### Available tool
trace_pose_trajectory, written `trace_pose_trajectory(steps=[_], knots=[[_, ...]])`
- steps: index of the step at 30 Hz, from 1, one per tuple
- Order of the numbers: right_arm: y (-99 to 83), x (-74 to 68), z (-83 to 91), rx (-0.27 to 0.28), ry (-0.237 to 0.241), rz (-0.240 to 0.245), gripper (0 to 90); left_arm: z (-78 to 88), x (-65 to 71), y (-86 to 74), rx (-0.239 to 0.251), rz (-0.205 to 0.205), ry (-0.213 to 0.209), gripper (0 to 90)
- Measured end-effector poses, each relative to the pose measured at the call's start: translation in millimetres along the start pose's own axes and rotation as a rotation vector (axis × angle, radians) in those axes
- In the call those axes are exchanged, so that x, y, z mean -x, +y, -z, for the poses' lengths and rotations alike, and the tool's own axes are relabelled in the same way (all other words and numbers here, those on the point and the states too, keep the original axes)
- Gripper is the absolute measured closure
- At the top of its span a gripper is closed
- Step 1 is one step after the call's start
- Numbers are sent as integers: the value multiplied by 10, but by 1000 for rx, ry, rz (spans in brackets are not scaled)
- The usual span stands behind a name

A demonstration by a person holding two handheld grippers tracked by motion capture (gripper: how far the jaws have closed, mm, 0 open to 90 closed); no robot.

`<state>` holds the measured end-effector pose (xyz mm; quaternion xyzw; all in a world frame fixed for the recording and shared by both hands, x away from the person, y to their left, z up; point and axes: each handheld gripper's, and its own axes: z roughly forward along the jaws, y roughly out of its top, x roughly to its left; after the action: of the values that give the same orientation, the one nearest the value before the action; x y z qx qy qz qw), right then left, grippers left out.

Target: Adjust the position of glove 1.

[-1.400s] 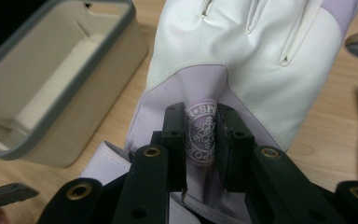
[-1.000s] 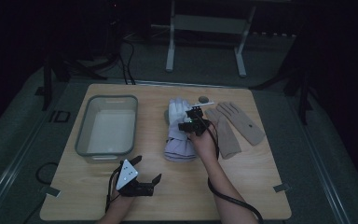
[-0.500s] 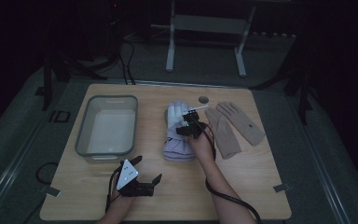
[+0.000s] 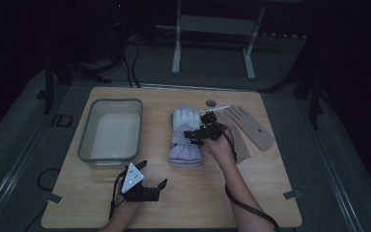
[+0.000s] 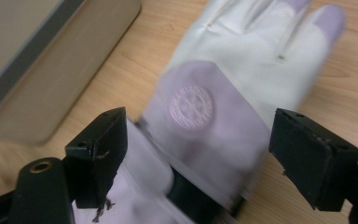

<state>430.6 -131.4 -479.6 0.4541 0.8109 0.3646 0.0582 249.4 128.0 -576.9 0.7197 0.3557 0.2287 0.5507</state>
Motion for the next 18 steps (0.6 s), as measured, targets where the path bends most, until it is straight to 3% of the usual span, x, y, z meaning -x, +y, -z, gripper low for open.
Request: trace_pose_trajectory(steps=[4,5,6,11,13,16,18], knots=[[-53,59,128,21,39,21,159,-23,12,39,-36,23,-46,15],[-77,77,169,32,34,42,162,-30,21,85,-36,45,-88,15],[-125,101,230,43,17,81,161,-33,26,110,-41,47,-98,15],[-256,155,331,55,-38,160,137,-99,106,282,-103,-13,-127,14],[-299,183,351,46,-40,153,137,-144,127,333,-123,-13,-129,15],[-326,222,381,12,-13,110,135,-227,98,442,-145,33,-146,15],[-343,231,405,22,-7,108,116,-287,49,532,-158,60,-134,15]])
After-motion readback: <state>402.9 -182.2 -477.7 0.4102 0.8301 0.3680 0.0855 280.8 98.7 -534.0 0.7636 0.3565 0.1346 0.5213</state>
